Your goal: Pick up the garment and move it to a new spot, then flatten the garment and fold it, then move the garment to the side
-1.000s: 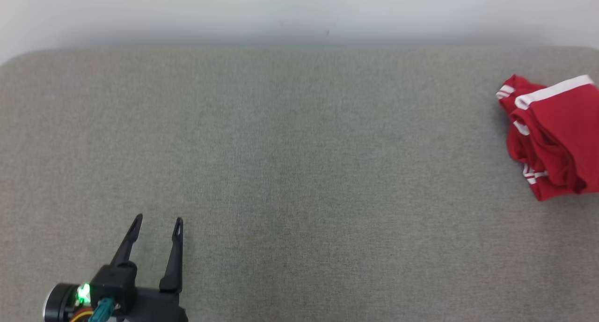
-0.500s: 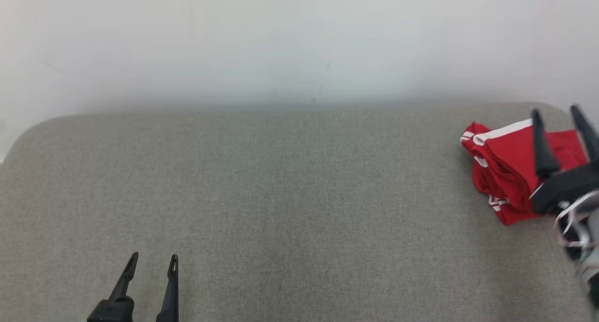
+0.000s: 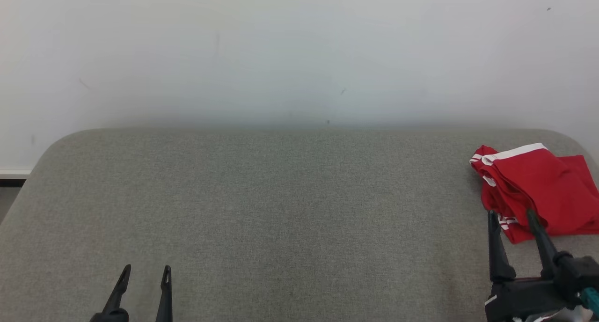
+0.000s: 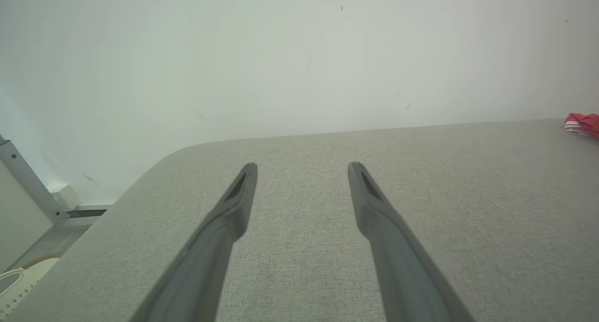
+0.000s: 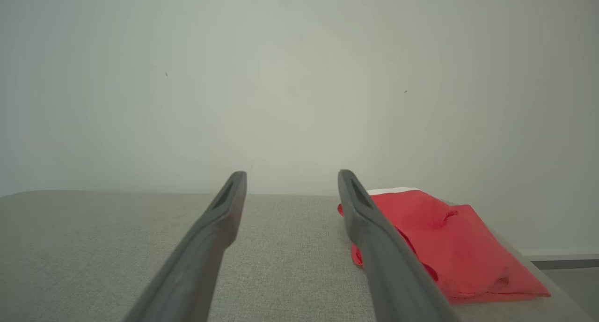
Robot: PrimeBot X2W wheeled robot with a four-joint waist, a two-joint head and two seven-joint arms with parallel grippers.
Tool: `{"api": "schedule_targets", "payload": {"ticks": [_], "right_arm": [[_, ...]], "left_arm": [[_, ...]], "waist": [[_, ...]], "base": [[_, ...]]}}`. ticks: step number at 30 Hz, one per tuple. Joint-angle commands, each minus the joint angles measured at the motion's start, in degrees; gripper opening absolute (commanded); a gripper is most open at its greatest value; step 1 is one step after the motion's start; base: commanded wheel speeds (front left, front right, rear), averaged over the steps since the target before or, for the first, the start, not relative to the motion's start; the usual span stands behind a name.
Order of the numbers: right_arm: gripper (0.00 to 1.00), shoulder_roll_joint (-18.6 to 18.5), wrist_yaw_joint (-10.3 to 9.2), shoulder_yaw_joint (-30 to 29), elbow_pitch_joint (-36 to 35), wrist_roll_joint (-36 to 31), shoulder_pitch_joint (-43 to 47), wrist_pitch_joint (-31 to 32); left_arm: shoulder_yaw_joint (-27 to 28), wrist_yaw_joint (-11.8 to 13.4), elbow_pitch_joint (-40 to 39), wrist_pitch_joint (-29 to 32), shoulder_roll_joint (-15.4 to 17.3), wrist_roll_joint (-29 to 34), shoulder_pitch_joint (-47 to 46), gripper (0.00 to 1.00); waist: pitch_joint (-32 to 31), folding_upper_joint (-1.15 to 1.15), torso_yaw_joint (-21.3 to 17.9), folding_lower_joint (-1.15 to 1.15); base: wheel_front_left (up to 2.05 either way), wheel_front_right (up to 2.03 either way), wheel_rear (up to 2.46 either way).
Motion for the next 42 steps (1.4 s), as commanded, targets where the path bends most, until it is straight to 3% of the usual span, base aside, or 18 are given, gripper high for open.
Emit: {"api": "schedule_targets", "payload": {"ticks": [1,11,29,30,35,42], "right_arm": [[1.0,0.86,0.02,-0.4,-0.85,-0.54,1.42,0.01],[1.0,7.95,0.02,-4.94,-6.84,-5.34,11.36,0.0],[1.0,8.5,0.02,-4.26,-7.04,-5.22,12.28,0.0],[0.0,8.37,0.0,-4.28,-6.95,-5.52,11.54,0.0],[0.0,8.67,0.0,-4.38,-4.29,-5.21,12.31,0.44],[0.0,8.64,0.0,-5.68,-4.35,3.31,11.51,3.5]], "left_arm": [[0.08,0.19,-0.15,-0.32,0.24,-0.28,1.22,1.0],[0.8,1.76,0.08,-0.83,0.52,0.29,2.25,1.0],[0.25,3.72,-1.63,-0.16,0.52,0.24,3.29,1.0],[0.19,3.6,-1.33,-0.11,0.43,0.42,2.32,0.0],[-0.51,3.6,0.71,0.18,-1.06,0.03,3.22,0.0],[0.87,1.65,0.88,1.5,-2.68,-7.07,2.54,0.0]], "waist": [[-0.36,0.01,0.32,0.01],[-1.16,0.01,0.17,0.01],[-1.34,0.01,-0.73,0.01],[-1.34,0.01,-0.74,0.02],[-1.31,0.01,-0.76,0.02],[-1.01,0.01,-0.84,0.02]], "base": [[0.0,0.0,0.0],[0.0,0.0,0.0],[0.0,0.0,0.0],[0.0,0.0,0.0],[0.0,0.0,0.0],[0.0,0.0,0.0]]}}
